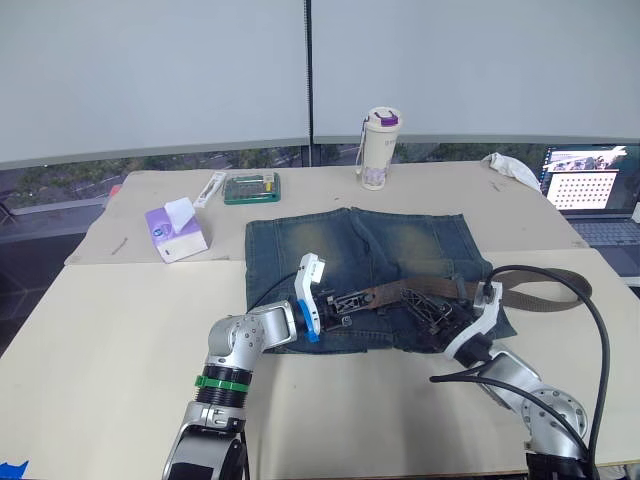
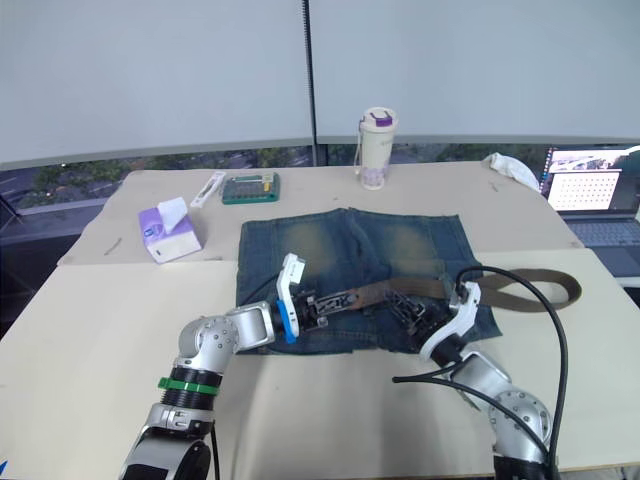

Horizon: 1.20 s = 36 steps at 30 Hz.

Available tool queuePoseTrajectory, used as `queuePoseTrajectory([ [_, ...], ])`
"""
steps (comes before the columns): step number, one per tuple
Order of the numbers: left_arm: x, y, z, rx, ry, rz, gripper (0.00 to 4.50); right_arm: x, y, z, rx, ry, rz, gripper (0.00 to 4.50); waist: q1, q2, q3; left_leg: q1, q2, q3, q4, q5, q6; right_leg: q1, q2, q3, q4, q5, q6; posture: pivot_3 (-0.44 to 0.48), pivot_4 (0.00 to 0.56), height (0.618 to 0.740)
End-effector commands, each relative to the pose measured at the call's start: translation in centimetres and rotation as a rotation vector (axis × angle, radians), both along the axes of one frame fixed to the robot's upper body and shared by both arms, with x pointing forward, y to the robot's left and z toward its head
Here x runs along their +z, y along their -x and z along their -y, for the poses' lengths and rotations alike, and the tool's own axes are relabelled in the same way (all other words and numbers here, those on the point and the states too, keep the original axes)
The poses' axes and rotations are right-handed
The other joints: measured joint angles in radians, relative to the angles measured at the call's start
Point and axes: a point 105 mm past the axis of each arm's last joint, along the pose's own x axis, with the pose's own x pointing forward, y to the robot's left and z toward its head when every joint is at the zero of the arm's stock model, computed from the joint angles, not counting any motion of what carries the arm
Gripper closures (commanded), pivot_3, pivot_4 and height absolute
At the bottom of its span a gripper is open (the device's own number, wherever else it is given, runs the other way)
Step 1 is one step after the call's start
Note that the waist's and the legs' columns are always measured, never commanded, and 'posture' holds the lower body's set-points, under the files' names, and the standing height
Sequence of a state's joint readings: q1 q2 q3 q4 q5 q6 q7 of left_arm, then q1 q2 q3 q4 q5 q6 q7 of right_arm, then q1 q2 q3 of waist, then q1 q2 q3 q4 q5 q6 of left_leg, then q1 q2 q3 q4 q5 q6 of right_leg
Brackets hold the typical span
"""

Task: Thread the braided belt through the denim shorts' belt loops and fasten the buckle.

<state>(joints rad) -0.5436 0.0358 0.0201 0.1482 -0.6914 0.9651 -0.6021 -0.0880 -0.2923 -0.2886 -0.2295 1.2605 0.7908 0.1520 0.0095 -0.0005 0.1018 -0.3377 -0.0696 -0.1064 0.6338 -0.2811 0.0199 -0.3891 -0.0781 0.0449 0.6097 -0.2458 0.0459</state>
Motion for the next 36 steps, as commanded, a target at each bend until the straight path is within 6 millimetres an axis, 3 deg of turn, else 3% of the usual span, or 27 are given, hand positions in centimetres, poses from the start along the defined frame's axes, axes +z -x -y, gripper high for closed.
queuePoseTrajectory([
  [1,1.0,0.3,0.4,-0.027,0.018,0.038,4.50,1.2,-0.2,-0.1,0.001,-0.008,0.055,4.05,0.000,0.000,0.000,0.000,0.000,0.000,0.000,0.000,0.000,0.000,0.000,0.000,0.000,0.000,0.000,0.000,0.150,0.740],
  [6,0.9,0.4,0.4,-0.031,0.014,0.040,4.50,1.3,-0.1,-0.4,0.019,-0.009,0.059,4.05,0.001,0.000,0.000,0.000,0.000,0.000,0.000,0.000,0.000,0.000,0.000,0.000,0.000,0.000,0.000,0.000,0.150,0.740],
  [7,0.9,0.4,0.4,-0.031,0.013,0.041,4.50,1.3,-0.1,-0.4,0.016,-0.007,0.063,4.29,0.000,0.000,0.000,0.000,0.000,0.000,0.000,0.000,0.000,0.000,0.000,0.000,0.000,0.000,0.000,0.000,0.150,0.740],
  [19,1.0,0.2,0.4,-0.028,0.016,0.047,4.50,1.9,-0.1,-0.2,0.003,-0.010,0.071,4.29,0.000,0.000,0.000,0.000,0.000,0.000,0.000,0.000,0.000,0.000,0.000,0.000,0.000,0.000,0.000,0.000,0.150,0.740],
  [21,1.1,0.2,0.1,-0.032,0.036,0.031,3.73,1.8,-0.4,0.7,-0.047,-0.008,0.061,4.50,0.000,0.000,0.000,0.000,0.000,0.000,0.000,0.000,0.000,0.000,0.000,0.000,0.000,0.000,0.000,0.000,0.150,0.740],
  [23,1.0,0.2,-0.2,-0.028,0.024,0.041,3.24,1.7,-0.8,1.8,-0.106,-0.017,0.044,4.50,0.001,0.000,0.000,0.000,0.000,0.000,0.000,0.000,0.000,0.000,0.000,0.000,0.000,0.000,0.000,0.000,0.150,0.740],
  [24,1.0,0.1,-0.3,-0.023,0.008,0.057,2.65,1.6,-0.9,2.3,-0.133,-0.023,0.036,4.50,0.001,0.000,0.000,0.000,0.000,0.000,0.000,0.000,0.000,0.000,0.000,0.000,0.000,0.000,0.000,0.000,0.150,0.740],
  [28,0.3,0.0,-1.4,-0.020,-0.170,0.249,1.48,1.0,-0.8,3.8,-0.184,-0.017,-0.003,4.50,-0.001,0.000,0.000,0.000,0.000,0.000,-0.001,0.000,0.000,0.000,0.000,0.000,0.000,0.000,0.000,0.000,0.150,0.740],
  [30,0.1,-0.1,-2.4,-0.032,-0.301,0.424,0.88,0.7,-0.9,4.5,-0.211,-0.013,-0.021,4.50,0.000,0.001,0.000,0.001,0.000,0.000,-0.002,0.001,-0.001,-0.001,0.000,0.001,0.000,0.000,0.000,0.000,0.150,0.740],
  [32,0.1,0.1,-2.8,-0.062,-0.363,0.541,0.88,0.5,-1.0,5.0,-0.237,-0.016,-0.036,4.50,0.000,0.001,0.000,0.000,0.000,0.000,-0.002,0.001,-0.001,-0.001,0.000,0.001,-0.001,0.000,0.000,0.000,0.150,0.740],
  [36,1.0,-0.2,-3.5,-0.034,-0.331,0.640,0.88,-0.4,-1.2,5.4,-0.249,0.040,-0.069,4.50,0.006,0.001,0.000,0.000,0.000,0.000,-0.002,0.000,0.000,-0.001,-0.003,0.000,-0.001,0.000,0.000,0.000,0.150,0.740],
])
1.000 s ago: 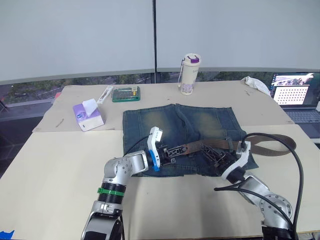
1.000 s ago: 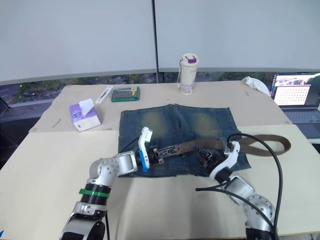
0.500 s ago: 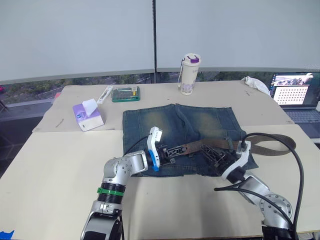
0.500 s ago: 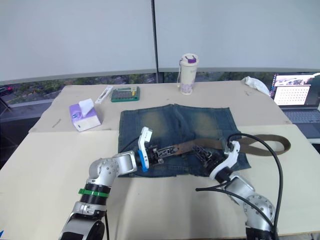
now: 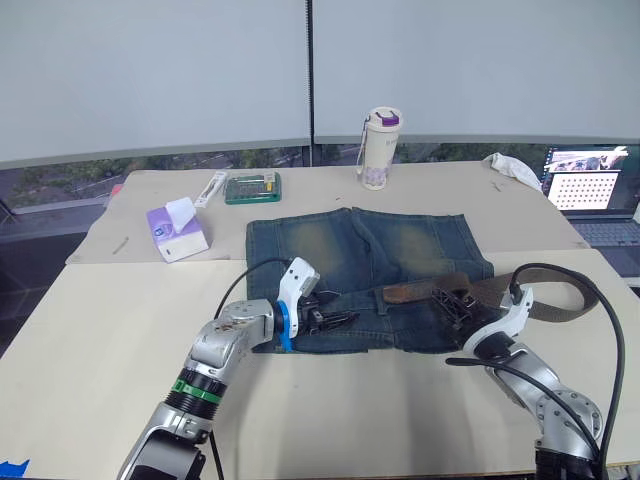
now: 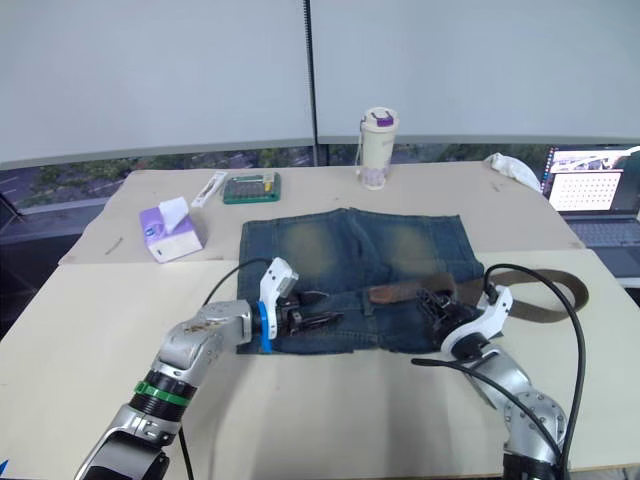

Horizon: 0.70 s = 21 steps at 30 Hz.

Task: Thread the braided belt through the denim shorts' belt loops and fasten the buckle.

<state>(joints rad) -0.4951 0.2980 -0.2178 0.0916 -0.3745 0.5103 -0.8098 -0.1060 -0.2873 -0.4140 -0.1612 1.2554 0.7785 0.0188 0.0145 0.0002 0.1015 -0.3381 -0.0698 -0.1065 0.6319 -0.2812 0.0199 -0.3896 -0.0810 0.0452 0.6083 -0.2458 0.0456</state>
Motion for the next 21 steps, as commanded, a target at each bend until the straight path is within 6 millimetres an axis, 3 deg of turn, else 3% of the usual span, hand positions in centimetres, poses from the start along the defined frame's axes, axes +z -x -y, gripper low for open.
queuePoseTrajectory([
  [1,1.9,0.1,0.1,-0.030,0.054,0.133,0.88,0.7,-0.2,0.6,-0.018,0.042,0.022,4.50,0.000,0.000,0.000,0.000,0.000,0.000,0.000,0.000,0.000,0.000,-0.001,0.000,0.000,0.000,0.000,0.000,0.150,0.740],
  [11,0.7,0.4,-0.6,-0.040,0.009,0.184,0.88,0.9,-0.8,-1.4,0.038,0.083,0.022,4.50,-0.005,0.000,0.000,0.000,0.000,0.000,0.000,0.000,0.001,0.000,0.000,0.000,0.001,0.000,0.000,0.000,0.150,0.740],
  [21,-0.3,0.2,-1.2,0.013,0.027,0.131,0.88,0.7,-0.8,-5.8,0.193,0.068,0.022,4.50,-0.011,0.000,0.000,0.001,0.001,0.000,0.000,0.000,0.001,0.000,0.003,0.000,0.002,0.000,0.000,0.000,0.150,0.740],
])
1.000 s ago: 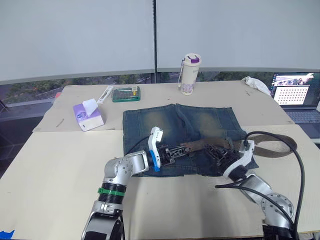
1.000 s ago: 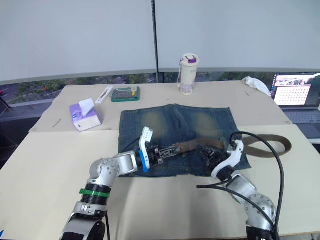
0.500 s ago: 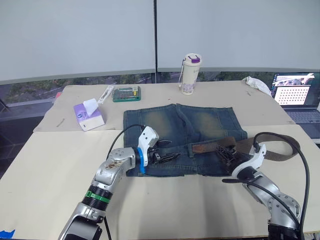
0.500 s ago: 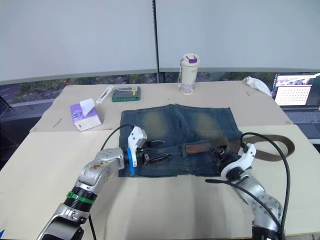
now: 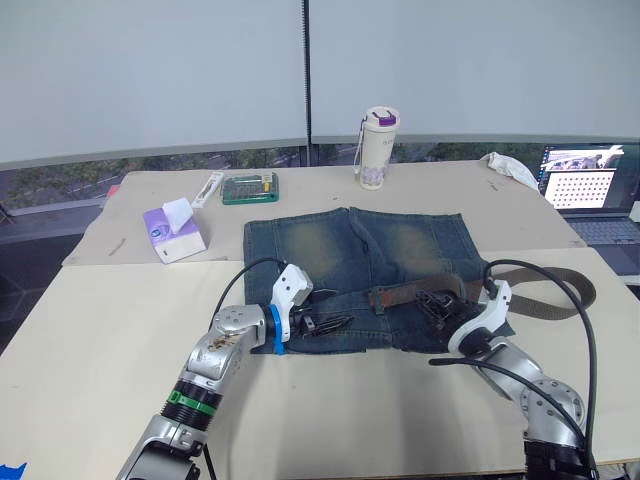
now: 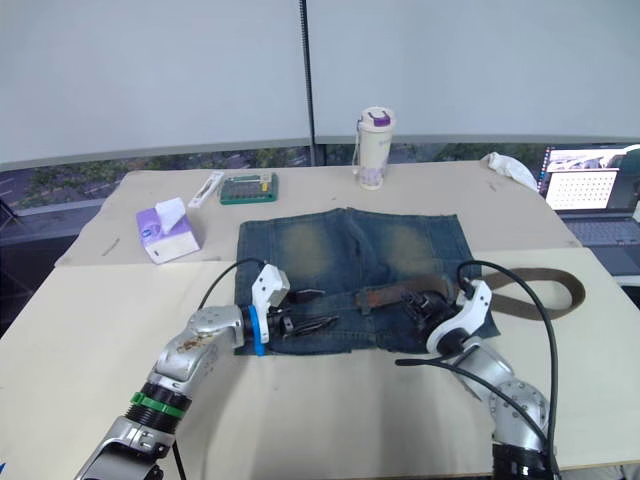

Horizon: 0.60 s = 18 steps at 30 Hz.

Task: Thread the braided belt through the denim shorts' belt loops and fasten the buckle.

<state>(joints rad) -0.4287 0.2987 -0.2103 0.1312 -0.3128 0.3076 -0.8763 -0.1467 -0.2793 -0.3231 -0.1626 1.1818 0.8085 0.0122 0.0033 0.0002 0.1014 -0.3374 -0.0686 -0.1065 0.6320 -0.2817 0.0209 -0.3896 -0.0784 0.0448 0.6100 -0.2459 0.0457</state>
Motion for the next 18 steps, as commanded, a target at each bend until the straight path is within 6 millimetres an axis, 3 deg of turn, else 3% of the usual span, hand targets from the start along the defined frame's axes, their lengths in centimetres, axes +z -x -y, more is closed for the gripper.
queuePoseTrajectory([
  [1,0.6,-0.5,-0.4,0.033,0.020,0.025,0.88,1.2,-0.2,-3.3,0.110,-0.011,0.045,4.50,-0.002,0.000,0.000,0.000,0.000,0.000,0.000,0.000,0.000,0.000,0.000,0.000,0.000,0.000,0.000,0.000,0.150,0.740],
  [6,0.4,-0.8,-0.5,0.073,0.054,-0.011,0.88,1.1,-0.3,-5.0,0.145,-0.078,0.042,4.50,-0.004,0.000,0.000,0.000,0.000,0.000,0.000,0.000,0.000,0.000,0.000,0.000,0.000,0.000,0.000,0.000,0.150,0.740],
  [10,0.2,-1.8,-0.9,0.167,0.161,-0.100,0.88,1.9,0.2,-6.0,0.201,-0.255,0.075,4.50,-0.007,0.000,0.000,0.000,0.000,0.000,0.000,0.000,0.000,0.000,0.000,0.000,0.000,0.000,0.000,0.000,0.150,0.740],
  [14,0.0,-2.4,-1.1,0.219,0.256,-0.203,0.88,0.9,0.1,-6.0,0.187,-0.305,0.055,4.50,-0.008,0.000,0.000,0.000,0.000,-0.001,0.000,0.000,0.000,0.000,0.000,0.000,0.001,0.000,0.000,0.000,0.150,0.740],
  [18,-0.4,-2.3,-0.9,0.214,0.286,-0.275,0.88,1.4,0.1,-6.1,0.208,-0.360,0.086,4.50,-0.016,0.000,0.000,0.000,0.002,-0.001,0.000,0.000,0.000,-0.001,0.001,0.000,0.001,0.000,0.000,0.000,0.150,0.740],
])
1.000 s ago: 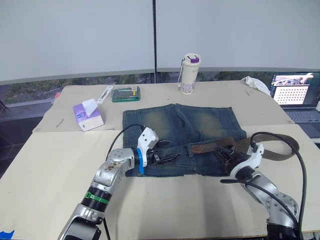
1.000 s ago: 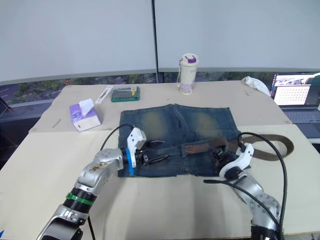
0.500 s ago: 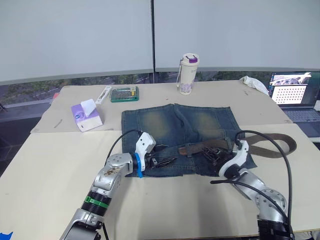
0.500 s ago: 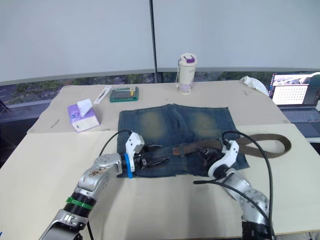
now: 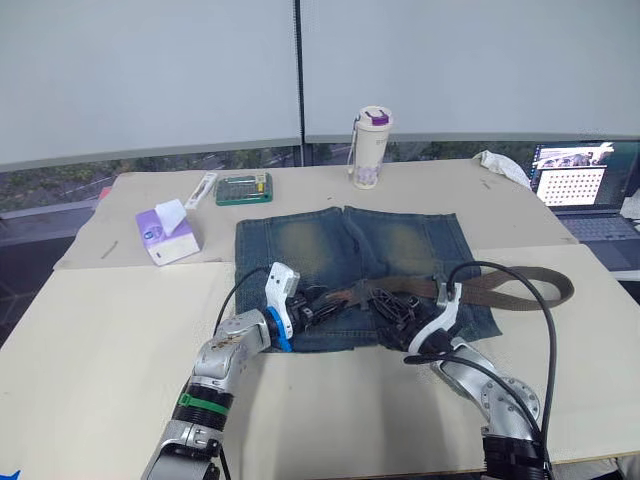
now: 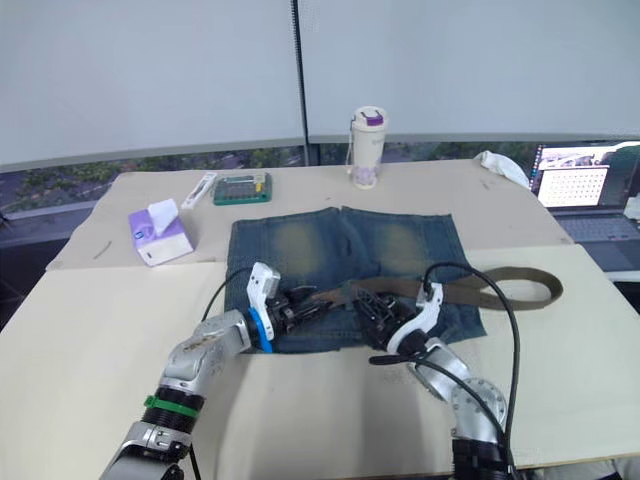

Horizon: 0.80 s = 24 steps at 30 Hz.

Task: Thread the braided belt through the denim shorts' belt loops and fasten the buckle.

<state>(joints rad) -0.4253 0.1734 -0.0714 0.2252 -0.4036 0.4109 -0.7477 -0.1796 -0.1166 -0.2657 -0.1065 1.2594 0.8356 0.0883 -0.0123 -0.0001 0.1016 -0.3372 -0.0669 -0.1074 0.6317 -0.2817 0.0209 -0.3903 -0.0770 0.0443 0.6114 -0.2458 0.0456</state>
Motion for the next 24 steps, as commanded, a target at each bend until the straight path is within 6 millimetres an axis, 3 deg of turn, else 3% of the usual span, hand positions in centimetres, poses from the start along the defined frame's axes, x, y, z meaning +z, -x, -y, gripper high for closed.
queuePoseTrajectory([
  [1,0.7,-0.1,0.1,-0.004,0.101,-0.079,0.88,1.2,0.0,-0.3,0.026,-0.098,0.065,4.50,0.000,0.000,0.000,0.000,0.000,0.000,0.000,0.000,0.000,0.000,0.000,0.000,0.000,0.000,0.000,0.000,0.150,0.740],
  [7,1.4,1.1,1.2,-0.083,0.186,-0.137,0.88,0.9,-0.2,-0.2,0.024,-0.073,0.063,4.50,0.000,0.000,0.000,0.000,0.000,0.000,0.000,0.000,0.000,0.000,0.000,0.000,0.000,0.000,0.000,0.000,0.150,0.740],
  [14,1.6,1.0,1.1,-0.064,0.192,-0.141,2.89,0.4,0.0,-0.1,0.016,-0.050,0.053,4.50,0.000,0.000,0.000,0.000,0.000,0.000,0.000,0.000,0.000,0.000,0.000,0.000,0.000,0.000,0.000,0.000,0.150,0.740],
  [17,1.4,1.0,1.1,-0.064,0.175,-0.139,4.04,0.5,0.1,-0.1,0.022,-0.025,0.073,4.50,0.001,0.000,0.000,0.000,0.000,0.000,0.000,0.000,0.000,0.000,0.000,0.000,0.000,0.000,0.000,0.000,0.150,0.740],
  [19,1.1,1.1,1.1,-0.066,0.156,-0.139,4.50,0.9,0.4,0.0,0.031,-0.046,0.108,3.61,0.001,0.000,0.000,0.000,0.000,0.000,0.000,0.000,0.000,0.000,0.000,0.000,-0.001,0.000,0.000,0.000,0.150,0.740],
  [22,0.9,1.1,0.8,-0.061,0.127,-0.134,4.50,1.1,1.2,0.1,0.067,-0.027,0.135,2.70,0.001,0.000,0.000,0.000,0.000,0.000,0.000,0.000,0.000,0.000,0.000,0.000,0.000,0.000,0.000,0.000,0.150,0.740],
  [24,0.8,1.1,0.1,-0.067,0.088,-0.126,4.50,0.9,2.3,0.9,0.102,0.107,0.162,2.03,0.000,0.000,0.000,0.000,0.000,0.000,0.000,0.000,0.000,0.000,0.000,0.000,0.000,0.000,0.000,0.000,0.150,0.740],
])
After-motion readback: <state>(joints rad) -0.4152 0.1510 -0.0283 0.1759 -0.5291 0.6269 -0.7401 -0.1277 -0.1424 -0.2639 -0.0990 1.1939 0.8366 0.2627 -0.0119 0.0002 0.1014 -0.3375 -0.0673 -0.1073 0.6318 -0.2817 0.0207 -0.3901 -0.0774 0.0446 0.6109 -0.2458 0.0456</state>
